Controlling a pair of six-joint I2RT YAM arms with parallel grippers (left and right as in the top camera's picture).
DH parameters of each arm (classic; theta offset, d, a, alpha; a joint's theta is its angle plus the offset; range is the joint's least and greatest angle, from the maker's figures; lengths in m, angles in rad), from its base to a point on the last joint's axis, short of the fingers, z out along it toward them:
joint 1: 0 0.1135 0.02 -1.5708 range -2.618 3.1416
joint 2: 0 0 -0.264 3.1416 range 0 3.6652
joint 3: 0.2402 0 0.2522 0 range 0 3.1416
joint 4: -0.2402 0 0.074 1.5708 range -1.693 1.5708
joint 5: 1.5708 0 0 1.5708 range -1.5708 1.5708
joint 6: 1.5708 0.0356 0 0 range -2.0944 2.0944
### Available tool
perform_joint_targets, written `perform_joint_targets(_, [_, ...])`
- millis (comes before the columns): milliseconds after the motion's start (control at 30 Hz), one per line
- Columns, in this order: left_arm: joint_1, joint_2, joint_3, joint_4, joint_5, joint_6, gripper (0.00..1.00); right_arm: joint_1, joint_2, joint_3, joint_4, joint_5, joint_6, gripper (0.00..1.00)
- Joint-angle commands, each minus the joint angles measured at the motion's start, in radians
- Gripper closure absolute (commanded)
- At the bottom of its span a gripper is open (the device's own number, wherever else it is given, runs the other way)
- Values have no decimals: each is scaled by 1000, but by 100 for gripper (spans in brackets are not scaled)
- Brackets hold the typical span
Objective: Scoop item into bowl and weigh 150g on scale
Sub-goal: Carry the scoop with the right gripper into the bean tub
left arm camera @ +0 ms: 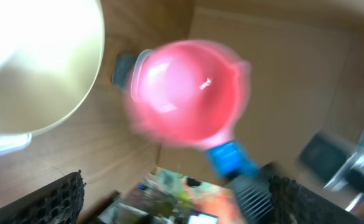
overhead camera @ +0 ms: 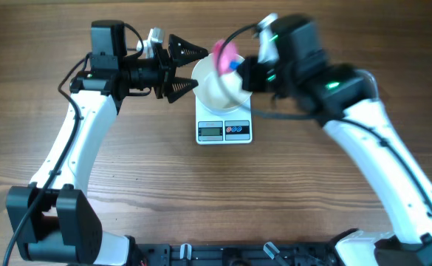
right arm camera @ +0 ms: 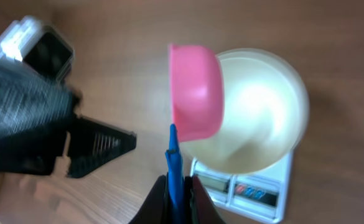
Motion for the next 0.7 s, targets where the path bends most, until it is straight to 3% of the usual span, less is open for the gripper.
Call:
perform_joint_targets(0, [2,-46,0,62,12,161,0,-156,-5,188,-213,-26,-194,96])
perform_joint_targets(100, [2,-67,27,33,-69,223,1,-288,-1,246,-351,-26,-264,96])
perform_joint_targets(167, [2,-70,135,-127,-200,296,1,-407,2,294,-432,-26,-303,96])
perform_joint_targets(200, [1,-70,200,-221,-288,336,1,-451,3,316,-460,-27,-318,96])
perform_joint_targets(233, [-11,-70,322,-385,-472,398,1,-515,8,352,-502,-26,-346,96])
perform_joint_targets(333, [-71,-70,476,-572,-777,436,1,-607,14,369,-531,-19,-403,96])
perform_joint_targets(433, [-152,-61,482,-631,-992,435,0,-632,14,369,-529,-4,-404,96])
perform_joint_targets(667, [-291,-4,482,-659,-1176,435,0,-632,13,369,-533,119,-400,96])
